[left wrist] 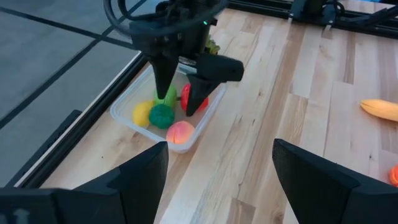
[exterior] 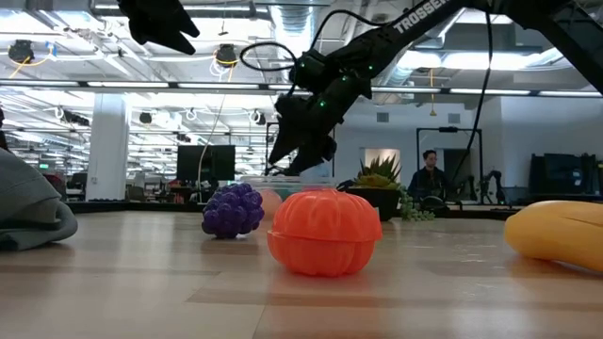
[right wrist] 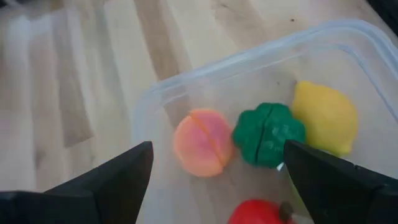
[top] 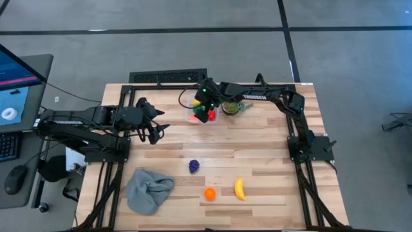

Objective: Pick and placing Produce into tupperware
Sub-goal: Put the violet grapes into the transparent container

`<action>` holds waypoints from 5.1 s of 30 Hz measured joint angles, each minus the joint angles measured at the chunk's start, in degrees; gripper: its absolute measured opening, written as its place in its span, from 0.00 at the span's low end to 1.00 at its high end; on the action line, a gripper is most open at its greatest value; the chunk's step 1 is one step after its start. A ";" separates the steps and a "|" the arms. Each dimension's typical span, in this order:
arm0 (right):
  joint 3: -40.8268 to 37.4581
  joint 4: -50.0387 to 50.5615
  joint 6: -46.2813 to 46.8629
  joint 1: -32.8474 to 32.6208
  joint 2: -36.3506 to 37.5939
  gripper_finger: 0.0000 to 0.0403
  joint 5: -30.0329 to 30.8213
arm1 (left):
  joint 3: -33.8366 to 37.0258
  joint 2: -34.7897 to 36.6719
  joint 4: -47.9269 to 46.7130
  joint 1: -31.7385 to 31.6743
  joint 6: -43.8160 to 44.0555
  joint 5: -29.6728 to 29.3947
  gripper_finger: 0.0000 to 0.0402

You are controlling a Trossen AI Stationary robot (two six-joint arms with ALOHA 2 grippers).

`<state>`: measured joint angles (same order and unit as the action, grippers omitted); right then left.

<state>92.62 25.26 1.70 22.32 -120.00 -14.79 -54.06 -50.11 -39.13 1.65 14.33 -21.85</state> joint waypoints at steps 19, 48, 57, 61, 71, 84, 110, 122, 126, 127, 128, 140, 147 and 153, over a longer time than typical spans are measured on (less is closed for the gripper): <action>0.00 7.40 -5.03 -1.21 14.20 0.90 1.64 | -0.02 -0.02 0.09 -0.01 -1.29 -1.36 0.69; -31.70 -18.22 7.84 -8.44 51.59 0.90 3.78 | 12.28 0.13 14.45 -0.02 0.90 8.07 0.69; -47.72 -28.76 14.15 -15.02 65.60 0.90 15.71 | 12.28 0.13 14.82 -0.02 1.61 7.13 0.69; -51.66 -29.55 16.44 -18.72 70.13 0.90 19.80 | 12.28 0.13 14.78 -0.02 2.70 5.09 0.69; -60.67 -36.86 17.05 -31.10 80.06 0.90 35.04 | 12.28 -2.12 16.23 -0.02 9.42 5.15 0.69; -66.77 -38.79 26.75 -52.81 81.24 0.90 53.07 | 12.28 -12.25 22.40 1.41 13.73 16.11 0.69; -66.73 -39.59 46.75 -83.05 67.67 0.90 88.82 | 7.14 -33.60 20.61 13.51 22.83 15.20 0.69; -66.71 -40.76 44.58 -83.76 67.16 0.90 88.30 | 4.48 -35.44 20.47 13.14 42.83 16.04 0.69; -66.71 -40.68 44.43 -84.57 67.15 0.90 88.32 | 4.50 -35.43 20.65 13.06 47.10 15.08 0.69; -66.71 -40.65 44.38 -84.74 67.16 0.90 88.30 | 4.50 -35.44 20.63 12.98 48.50 15.04 0.69; -66.71 -40.55 44.36 -84.96 67.16 0.90 88.31 | 4.50 -35.44 20.66 12.96 50.12 14.96 0.69; -66.69 -41.00 44.61 -85.10 67.19 0.90 89.62 | 4.55 -36.26 25.56 12.33 53.54 18.07 0.69; -66.69 -41.91 44.79 -84.53 67.19 0.90 90.36 | 4.55 -36.26 26.71 12.33 54.20 18.78 0.69; -66.69 -44.63 42.42 -82.91 67.21 0.90 90.66 | 4.55 -36.26 26.56 12.33 49.47 21.18 0.69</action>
<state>25.93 -19.38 44.12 -60.59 -52.80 75.88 -49.52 -86.37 -12.58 13.98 63.80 -0.67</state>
